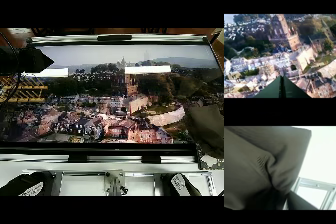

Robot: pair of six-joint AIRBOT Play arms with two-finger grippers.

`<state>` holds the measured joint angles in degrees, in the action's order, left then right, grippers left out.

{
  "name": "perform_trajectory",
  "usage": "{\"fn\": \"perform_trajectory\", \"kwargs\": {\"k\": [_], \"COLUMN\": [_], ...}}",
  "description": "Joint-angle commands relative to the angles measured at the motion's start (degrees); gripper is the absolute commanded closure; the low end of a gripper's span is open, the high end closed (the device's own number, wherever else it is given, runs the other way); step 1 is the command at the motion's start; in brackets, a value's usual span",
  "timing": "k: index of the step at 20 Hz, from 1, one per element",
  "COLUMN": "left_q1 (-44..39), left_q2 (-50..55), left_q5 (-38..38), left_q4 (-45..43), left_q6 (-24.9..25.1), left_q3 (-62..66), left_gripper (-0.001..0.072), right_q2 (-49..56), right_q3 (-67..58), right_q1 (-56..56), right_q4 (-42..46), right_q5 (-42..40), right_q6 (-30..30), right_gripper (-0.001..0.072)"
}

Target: Fold the shirts.

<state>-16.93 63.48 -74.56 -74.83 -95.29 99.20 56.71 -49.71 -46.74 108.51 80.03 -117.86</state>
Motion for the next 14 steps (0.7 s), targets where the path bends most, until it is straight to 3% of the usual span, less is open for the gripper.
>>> {"fn": "perform_trajectory", "kwargs": {"k": [1, 4, 6, 9, 12, 13, 14], "left_q1": [0.0, 0.0, 0.0, -0.44, -2.8, -3.1, -3.02], "left_q2": [0.0, 0.5, 1.57, 5.49, 11.61, 13.31, 14.6], "left_q5": [-0.09, -0.09, -0.11, -2.25, -14.45, -17.73, -19.39], "left_q4": [-0.02, -0.02, -0.22, -4.17, -22.49, -26.64, -27.43], "left_q6": [0.07, 0.11, 2.19, 7.21, 7.58, 7.02, 5.27], "left_q3": [0.0, 0.0, 0.0, 0.07, 0.07, 0.04, 0.0], "left_gripper": [0.0672, 0.0672, 0.0673, 0.0676, 0.0674, 0.0641, 0.0309], "right_q2": [-0.63, -0.63, -0.63, -0.63, -0.63, -0.42, 0.46], "right_q3": [2.54, -2.05, -9.86, -23.82, -29.59, -29.55, -29.55], "right_q1": [0.02, 0.07, 0.09, 5.88, 22.58, 29.22, 36.02], "right_q4": [2.27, 11.89, 14.45, 5.42, -7.23, -8.79, -11.3], "right_q5": [0.02, 5.2, 3.63, -8.76, -17.75, -17.77, -15.63], "right_q6": [-2.21, 0.63, 4.48, 12.31, 18.29, 17.81, 16.37], "right_gripper": [0.0168, 0.0168, 0.0168, 0.0168, 0.0168, 0.0168, 0.0167]}}
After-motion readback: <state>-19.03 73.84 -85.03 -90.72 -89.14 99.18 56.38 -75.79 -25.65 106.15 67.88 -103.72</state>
